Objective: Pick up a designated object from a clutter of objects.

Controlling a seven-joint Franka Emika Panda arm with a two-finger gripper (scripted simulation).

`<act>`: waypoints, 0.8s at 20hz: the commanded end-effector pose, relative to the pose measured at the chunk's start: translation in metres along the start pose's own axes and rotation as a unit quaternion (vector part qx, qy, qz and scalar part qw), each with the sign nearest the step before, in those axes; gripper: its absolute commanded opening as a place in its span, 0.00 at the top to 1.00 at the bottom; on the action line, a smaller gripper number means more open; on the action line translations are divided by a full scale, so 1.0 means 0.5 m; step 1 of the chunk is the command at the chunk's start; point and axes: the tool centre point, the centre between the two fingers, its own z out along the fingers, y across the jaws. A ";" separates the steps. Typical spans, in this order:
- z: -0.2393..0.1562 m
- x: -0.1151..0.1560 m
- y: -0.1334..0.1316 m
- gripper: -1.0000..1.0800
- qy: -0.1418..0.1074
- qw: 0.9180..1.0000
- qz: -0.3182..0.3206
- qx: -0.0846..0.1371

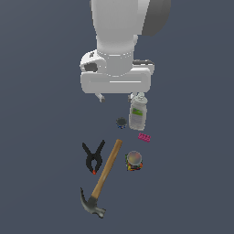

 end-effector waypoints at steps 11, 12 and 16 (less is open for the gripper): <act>0.012 -0.001 0.008 0.04 -0.002 1.000 -0.008 0.007; 0.012 -0.001 0.008 0.04 -0.002 1.000 -0.008 0.007; 0.010 -0.002 0.007 0.04 -0.002 1.000 -0.008 0.007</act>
